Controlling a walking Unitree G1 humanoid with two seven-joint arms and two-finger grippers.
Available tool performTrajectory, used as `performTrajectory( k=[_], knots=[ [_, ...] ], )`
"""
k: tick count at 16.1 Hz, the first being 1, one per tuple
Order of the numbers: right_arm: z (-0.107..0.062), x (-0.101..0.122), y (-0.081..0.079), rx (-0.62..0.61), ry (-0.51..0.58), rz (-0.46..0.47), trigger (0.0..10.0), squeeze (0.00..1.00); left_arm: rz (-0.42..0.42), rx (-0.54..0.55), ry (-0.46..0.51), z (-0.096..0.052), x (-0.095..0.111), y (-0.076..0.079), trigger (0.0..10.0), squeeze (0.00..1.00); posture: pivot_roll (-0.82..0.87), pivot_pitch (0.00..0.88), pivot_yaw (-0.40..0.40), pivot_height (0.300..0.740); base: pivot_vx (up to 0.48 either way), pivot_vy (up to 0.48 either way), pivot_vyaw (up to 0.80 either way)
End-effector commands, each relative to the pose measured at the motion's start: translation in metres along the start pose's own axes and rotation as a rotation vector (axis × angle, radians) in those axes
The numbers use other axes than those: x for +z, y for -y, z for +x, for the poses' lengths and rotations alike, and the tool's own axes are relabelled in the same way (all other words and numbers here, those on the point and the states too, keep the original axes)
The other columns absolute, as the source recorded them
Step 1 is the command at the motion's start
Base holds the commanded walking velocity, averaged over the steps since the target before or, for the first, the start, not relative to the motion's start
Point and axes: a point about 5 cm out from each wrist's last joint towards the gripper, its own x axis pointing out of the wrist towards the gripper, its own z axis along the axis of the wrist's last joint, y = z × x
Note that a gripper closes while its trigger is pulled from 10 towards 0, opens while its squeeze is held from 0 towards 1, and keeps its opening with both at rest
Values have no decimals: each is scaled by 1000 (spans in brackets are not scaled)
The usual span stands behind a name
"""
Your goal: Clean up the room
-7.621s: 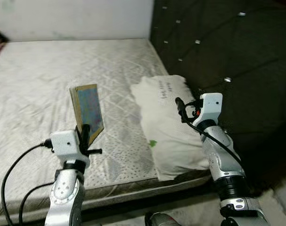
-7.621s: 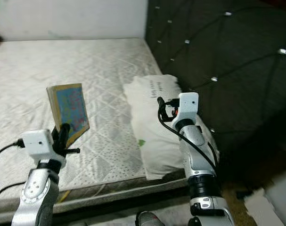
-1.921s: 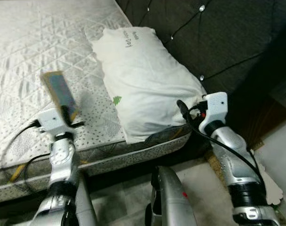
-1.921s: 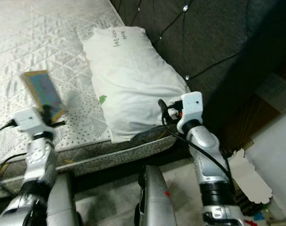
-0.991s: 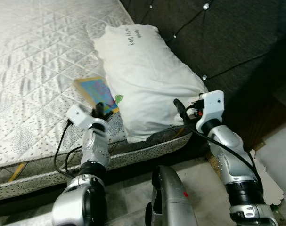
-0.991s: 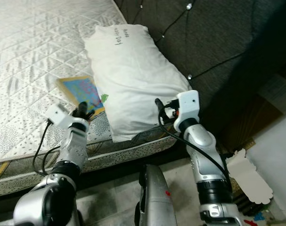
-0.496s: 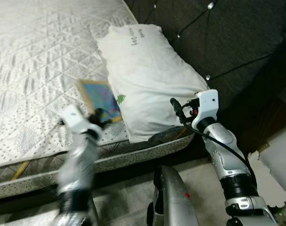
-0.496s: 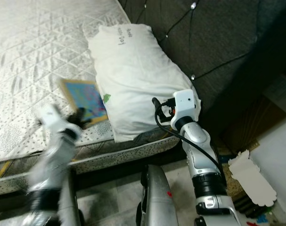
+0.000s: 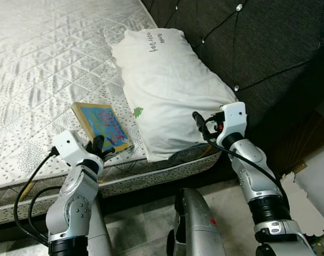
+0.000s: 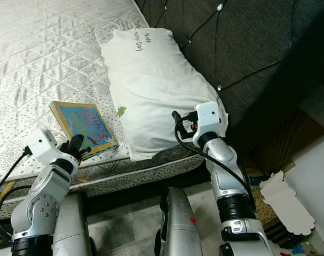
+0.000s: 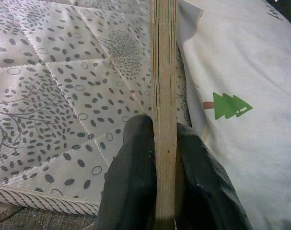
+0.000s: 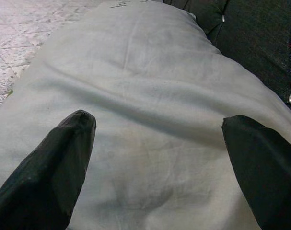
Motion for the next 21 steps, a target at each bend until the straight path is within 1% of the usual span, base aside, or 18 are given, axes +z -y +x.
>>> performTrajectory(
  k=[1, 10, 11, 12, 13, 14, 15, 16, 17, 19, 21],
  knots=[
    [1, 3, 4, -15, 11, -6, 10000, 0, -69, -40, -34, -2, -13, 21, 10000, 0, -91, 69, -92, 555, 0, 0, 0],
    [1, 3, 4, -15, 11, -6, 10000, 0, -69, -40, -34, -2, -13, 21, 10000, 0, -91, 69, -92, 555, 0, 0, 0],
    [2, 2, 5, -14, 13, -8, 10000, 0, -72, -31, -49, -9, -7, 22, 10000, 0, -86, 68, -96, 555, 0, 0, 0],
    [4, 0, 0, -2, 15, -7, 10000, 0, -57, -62, -66, -6, -3, 34, 10000, 0, -89, 64, -92, 555, 0, 0, 0],
    [5, -1, -4, 9, 11, -5, 10000, 0, -22, -37, -47, 0, 0, 32, 10000, 0, -89, 64, -92, 555, 0, 0, 0],
    [5, -3, -5, 20, -4, -5, 10000, 0, 5, 13, -34, 2, 2, 22, 10000, 0, -84, 60, -93, 555, 0, 0, 0],
    [5, -7, -6, 25, -31, -10, 10000, 0, 4, 34, -46, 2, 2, 15, 10000, 0, -84, 60, -93, 555, 0, 0, 0],
    [6, -8, -5, 23, -38, -13, 10000, 0, 16, 35, -60, 1, 1, 14, 10000, 0, -84, 60, -93, 555, 0, 0, 0],
    [6, -9, -5, 23, -37, -14, 10000, 0, 8, 25, -88, 0, 0, 14, 10000, 0, -83, 58, -93, 555, 0, 0, 0],
    [6, -9, -5, 23, -37, -16, 10000, 0, -35, -19, -115, 0, -2, 22, 10000, 0, -86, 60, -92, 555, 0, 0, 0],
    [5, -9, -4, 20, -38, -21, 10000, 0, -77, -100, -130, 0, -1, 43, 10000, 0, -88, 60, -91, 555, 0, 0, 0]
  ],
)
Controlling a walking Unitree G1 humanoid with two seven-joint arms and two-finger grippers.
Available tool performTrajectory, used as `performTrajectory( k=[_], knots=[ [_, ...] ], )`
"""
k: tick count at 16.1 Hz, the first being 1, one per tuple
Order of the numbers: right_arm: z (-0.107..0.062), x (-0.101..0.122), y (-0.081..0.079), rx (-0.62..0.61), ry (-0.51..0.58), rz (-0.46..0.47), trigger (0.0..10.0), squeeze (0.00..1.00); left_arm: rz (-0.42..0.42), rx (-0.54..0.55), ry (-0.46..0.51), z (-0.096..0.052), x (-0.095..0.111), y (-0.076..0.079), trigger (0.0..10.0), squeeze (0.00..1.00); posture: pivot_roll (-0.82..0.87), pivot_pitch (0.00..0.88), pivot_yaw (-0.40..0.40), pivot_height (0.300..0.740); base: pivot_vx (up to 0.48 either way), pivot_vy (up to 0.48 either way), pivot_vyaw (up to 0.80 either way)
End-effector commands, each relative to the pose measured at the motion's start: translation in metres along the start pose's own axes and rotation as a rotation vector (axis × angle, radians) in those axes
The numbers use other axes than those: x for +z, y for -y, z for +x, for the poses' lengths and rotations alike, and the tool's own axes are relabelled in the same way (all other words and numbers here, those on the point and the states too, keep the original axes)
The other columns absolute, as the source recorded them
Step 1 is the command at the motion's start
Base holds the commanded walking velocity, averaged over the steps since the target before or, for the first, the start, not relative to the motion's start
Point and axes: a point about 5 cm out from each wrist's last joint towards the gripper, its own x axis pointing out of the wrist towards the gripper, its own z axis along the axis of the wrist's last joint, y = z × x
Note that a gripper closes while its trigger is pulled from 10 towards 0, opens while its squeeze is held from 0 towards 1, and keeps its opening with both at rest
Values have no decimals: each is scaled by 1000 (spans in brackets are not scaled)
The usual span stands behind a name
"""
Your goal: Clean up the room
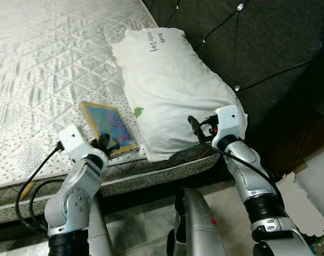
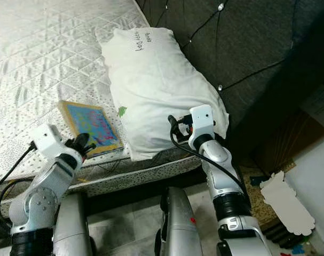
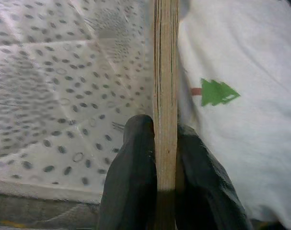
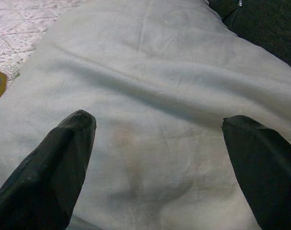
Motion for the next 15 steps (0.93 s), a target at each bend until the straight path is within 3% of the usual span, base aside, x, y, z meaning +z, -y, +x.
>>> performTrajectory(
  k=[1, 4, 10, 14, 15],
  knots=[
    [1, 2, 3, -5, 2, -15, 10000, 0, -66, -103, -30, -1, -7, 29, 10000, 0, -88, 60, -91, 555, 0, 0, 0],
    [1, 2, 4, -6, 3, -16, 10000, 0, -86, -133, -39, -2, -6, 37, 10000, 0, -91, 61, -90, 555, 0, 0, 0],
    [0, 3, 5, -7, 9, -21, 10000, 0, -117, -88, -91, 7, -8, 20, 10000, 0, -95, 61, -93, 555, 0, 0, 0],
    [0, 3, 5, -6, 9, -25, 10000, 0, -130, -99, -102, 5, -5, 21, 10000, 0, -96, 62, -95, 555, 0, 0, 0],
    [1, 3, 5, -4, 9, -26, 10000, 0, -131, -96, -102, 6, -4, 18, 10000, 784, -96, 62, -95, 555, 0, 0, 0]
  ],
)
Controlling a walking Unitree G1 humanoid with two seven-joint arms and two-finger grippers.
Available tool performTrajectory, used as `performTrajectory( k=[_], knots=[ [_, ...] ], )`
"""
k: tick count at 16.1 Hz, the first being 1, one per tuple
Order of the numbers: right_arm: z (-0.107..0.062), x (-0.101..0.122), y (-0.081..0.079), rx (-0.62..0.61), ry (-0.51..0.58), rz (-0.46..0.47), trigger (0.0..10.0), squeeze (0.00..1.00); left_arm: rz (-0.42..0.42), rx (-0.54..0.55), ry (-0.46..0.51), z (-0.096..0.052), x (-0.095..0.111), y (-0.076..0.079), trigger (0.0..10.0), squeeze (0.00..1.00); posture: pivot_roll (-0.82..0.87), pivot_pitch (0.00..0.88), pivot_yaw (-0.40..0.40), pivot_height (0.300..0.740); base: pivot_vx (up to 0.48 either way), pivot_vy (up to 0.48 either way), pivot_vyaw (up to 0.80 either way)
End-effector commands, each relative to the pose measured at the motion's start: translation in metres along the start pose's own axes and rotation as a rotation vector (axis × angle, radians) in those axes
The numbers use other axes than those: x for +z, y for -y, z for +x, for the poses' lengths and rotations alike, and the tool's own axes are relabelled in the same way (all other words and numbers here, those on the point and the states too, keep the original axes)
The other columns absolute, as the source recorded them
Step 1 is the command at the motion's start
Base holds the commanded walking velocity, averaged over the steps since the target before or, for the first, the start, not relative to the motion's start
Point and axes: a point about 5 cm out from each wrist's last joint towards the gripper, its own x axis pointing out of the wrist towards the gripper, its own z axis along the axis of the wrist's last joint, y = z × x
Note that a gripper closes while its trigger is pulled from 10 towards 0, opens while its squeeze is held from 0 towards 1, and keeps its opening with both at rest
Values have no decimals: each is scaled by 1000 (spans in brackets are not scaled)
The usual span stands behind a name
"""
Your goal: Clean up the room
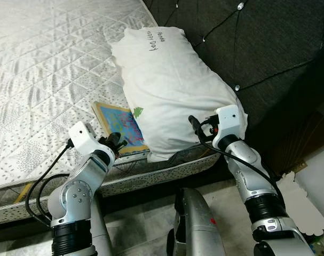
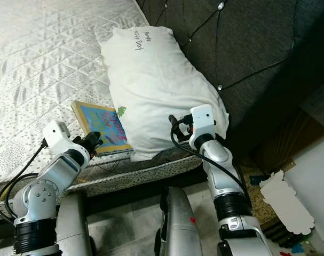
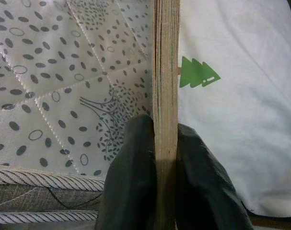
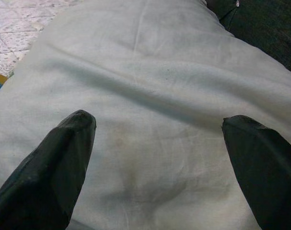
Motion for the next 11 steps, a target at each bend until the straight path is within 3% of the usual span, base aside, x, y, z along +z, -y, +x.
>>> performTrajectory(
  k=[1, 8, 11],
  knots=[
    [1, 3, 3, -1, 4, -16, 10000, 0, -24, -46, -7, 1, -1, 10, 10000, 1000, -96, 63, -99, 555, 0, 0, 0],
    [1, 3, 5, -3, 4, -23, 10000, 0, 7, 26, 102, 7, 42, -14, 10000, 1000, -100, 61, -103, 555, 0, 0, 0],
    [1, 4, 6, -3, 6, -26, 10000, 0, 10, 45, 113, 8, 48, -21, 10000, 1000, -100, 61, -103, 555, 0, 0, 0]
  ],
)
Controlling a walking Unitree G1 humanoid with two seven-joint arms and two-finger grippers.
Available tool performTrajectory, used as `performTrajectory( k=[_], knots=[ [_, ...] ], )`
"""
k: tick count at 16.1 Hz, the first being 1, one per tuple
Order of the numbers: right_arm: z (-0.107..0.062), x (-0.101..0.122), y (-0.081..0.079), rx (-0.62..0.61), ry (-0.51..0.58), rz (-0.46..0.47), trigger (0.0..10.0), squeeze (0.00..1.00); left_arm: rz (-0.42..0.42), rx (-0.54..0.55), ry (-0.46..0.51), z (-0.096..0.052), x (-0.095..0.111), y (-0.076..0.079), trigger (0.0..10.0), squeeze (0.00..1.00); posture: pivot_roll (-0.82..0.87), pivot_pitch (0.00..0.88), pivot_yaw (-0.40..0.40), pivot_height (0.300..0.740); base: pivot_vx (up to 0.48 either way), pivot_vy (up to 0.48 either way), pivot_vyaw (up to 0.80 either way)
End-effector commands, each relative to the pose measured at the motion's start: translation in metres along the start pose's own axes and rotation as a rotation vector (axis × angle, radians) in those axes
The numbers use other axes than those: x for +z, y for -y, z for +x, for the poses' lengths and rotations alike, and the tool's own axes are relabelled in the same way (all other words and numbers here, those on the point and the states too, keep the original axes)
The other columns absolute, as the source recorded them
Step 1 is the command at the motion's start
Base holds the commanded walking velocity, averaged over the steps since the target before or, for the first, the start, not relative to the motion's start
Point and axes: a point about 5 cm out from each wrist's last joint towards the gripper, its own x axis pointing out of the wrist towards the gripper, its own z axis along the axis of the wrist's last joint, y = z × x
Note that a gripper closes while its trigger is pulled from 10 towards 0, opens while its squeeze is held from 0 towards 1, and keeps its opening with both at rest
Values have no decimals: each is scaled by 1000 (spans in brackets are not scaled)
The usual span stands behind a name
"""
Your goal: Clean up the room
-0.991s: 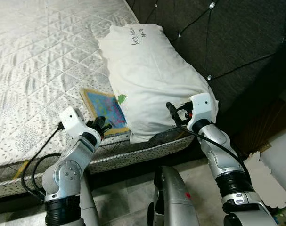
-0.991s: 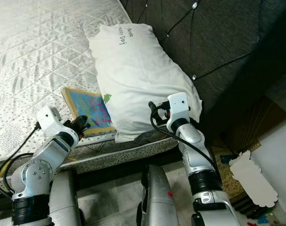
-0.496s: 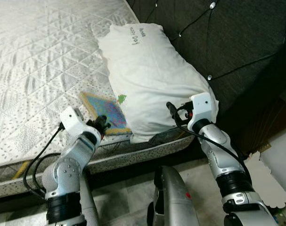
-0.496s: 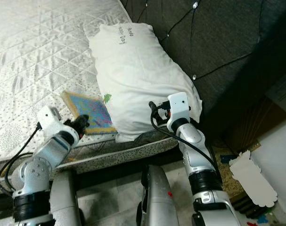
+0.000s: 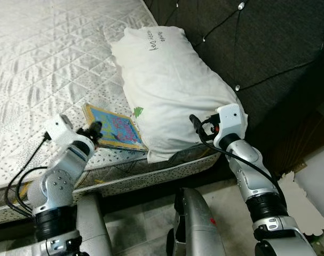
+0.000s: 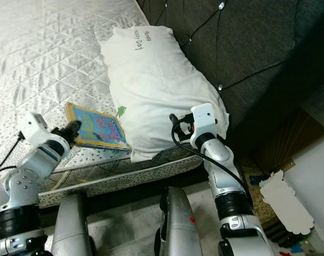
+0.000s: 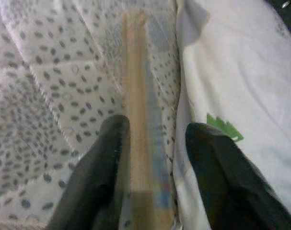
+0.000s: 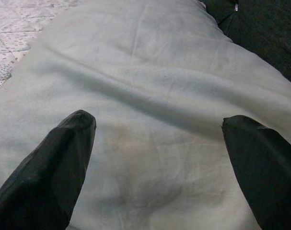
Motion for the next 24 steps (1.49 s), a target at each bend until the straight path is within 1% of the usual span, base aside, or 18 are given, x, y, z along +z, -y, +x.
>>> performTrajectory(
  k=[1, 4, 7, 8, 9, 10, 11, 12, 13, 14, 15, 17, 19, 20, 21, 22, 23, 24],
  knots=[
    [1, 1, 4, -2, 0, -15, 10000, 0, 5, -5, 2, 2, 1, 1, 10000, 1000, -101, 59, -105, 555, 0, 0, 0],
    [2, 1, 4, 1, 1, -19, 10000, 0, 12, 24, 22, 2, 7, -9, 10000, 1000, -99, 52, -108, 555, 0, 0, 0],
    [3, 2, 3, 2, 2, -19, 10000, 0, 12, 22, 37, 2, 9, -10, 10000, 1000, -95, 47, -107, 555, 0, 0, 0],
    [3, 1, 2, 2, 2, -19, 10000, 0, 32, 26, 44, 2, 9, -9, 10000, 1000, -94, 46, -106, 555, 0, 0, 0],
    [3, 1, 2, 3, 2, -18, 10000, 0, 83, 36, 48, 2, 5, -7, 10000, 1000, -90, 45, -105, 555, 0, 0, 0],
    [4, 1, 2, 3, 2, -17, 10000, 0, 138, 32, 30, 3, -4, -2, 10000, 1000, -90, 45, -105, 555, 0, 0, 0],
    [4, 1, 0, 4, 4, -14, 10000, 0, 173, 16, -14, 5, -22, 5, 10000, 1000, -87, 42, -103, 555, 0, 0, 0],
    [5, 1, -1, 5, 6, -12, 10000, 0, 196, -1, -45, 7, -34, 10, 10000, 1000, -88, 44, -101, 555, 0, 0, 0],
    [5, 2, -3, 8, 10, -9, 10000, 0, 242, -22, -104, 10, -55, 14, 10000, 1000, -91, 49, -100, 555, 0, 0, 0],
    [5, 2, -4, 10, 11, -8, 10000, 0, 269, -31, -119, 11, -62, 15, 10000, 1000, -93, 53, -101, 555, 0, 0, 0],
    [4, 2, -5, 12, 12, -7, 10000, 0, 321, -52, -148, 13, -75, 19, 10000, 1000, -93, 58, -101, 555, 0, 0, 0],
    [3, 2, -5, 14, 11, -11, 10000, 0, 417, -81, -172, 12, -88, 27, 10000, 1000, -99, 66, -100, 555, 0, 0, 0],
    [4, 3, -4, 17, 9, -13, 10000, 0, 437, -113, -184, 7, -104, 39, 10000, 1000, -96, 72, -102, 555, 0, 0, 0],
    [5, 3, -5, 20, 9, -12, 10000, 0, 437, -102, -179, 6, -106, 38, 10000, 1000, -91, 77, -104, 555, 0, 0, 0],
    [5, 3, -6, 25, 9, -12, 10000, 0, 437, -80, -166, 4, -107, 37, 10000, 690, -91, 77, -104, 555, 0, 0, 0],
    [6, 3, -8, 32, 8, -13, 10000, 0, 432, -50, -151, 1, -109, 35, 10000, 0, -81, 80, -108, 555, 0, 0, 0],
    [7, 3, -9, 39, 8, -12, 10000, 0, 419, -7, -132, -4, -110, 31, 10000, 0, -73, 79, -111, 555, 0, 0, 0],
    [8, 4, -10, 42, 8, -11, 10000, 0, 416, 9, -127, -5, -111, 30, 10000, 0, -65, 80, -115, 555, 0, 0, 0]
  ],
)
